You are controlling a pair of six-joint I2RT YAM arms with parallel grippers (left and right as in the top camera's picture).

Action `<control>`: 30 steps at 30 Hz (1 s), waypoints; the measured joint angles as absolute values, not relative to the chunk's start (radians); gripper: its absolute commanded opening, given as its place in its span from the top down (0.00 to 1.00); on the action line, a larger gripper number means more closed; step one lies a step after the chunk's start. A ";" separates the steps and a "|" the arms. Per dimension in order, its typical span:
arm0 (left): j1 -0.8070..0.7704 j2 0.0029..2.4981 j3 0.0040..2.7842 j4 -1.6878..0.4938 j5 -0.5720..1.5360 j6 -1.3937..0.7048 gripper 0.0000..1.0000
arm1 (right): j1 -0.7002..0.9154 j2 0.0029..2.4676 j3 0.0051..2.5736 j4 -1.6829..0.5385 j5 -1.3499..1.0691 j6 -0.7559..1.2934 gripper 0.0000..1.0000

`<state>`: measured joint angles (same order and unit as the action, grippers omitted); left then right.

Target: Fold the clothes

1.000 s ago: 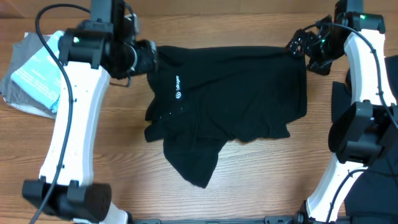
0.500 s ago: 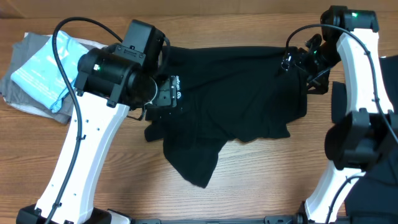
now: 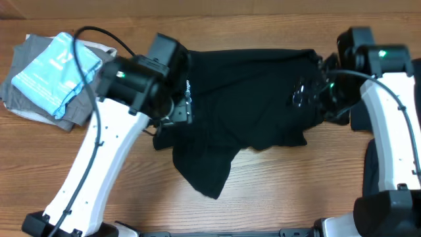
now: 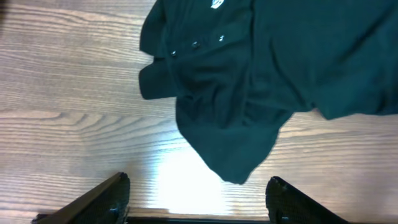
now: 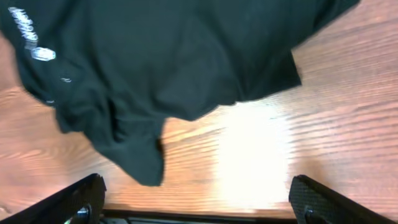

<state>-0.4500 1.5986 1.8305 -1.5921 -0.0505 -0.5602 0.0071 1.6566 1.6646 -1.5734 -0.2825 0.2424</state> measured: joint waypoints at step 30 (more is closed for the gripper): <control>-0.511 1.595 1.156 -1.031 0.030 -0.570 0.22 | -0.078 1.656 0.926 -0.814 -0.206 0.331 0.26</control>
<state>-0.5110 1.5951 1.1561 -1.0309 0.0303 -0.5697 -0.0780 1.6558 0.9264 -0.8143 -0.2062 0.3313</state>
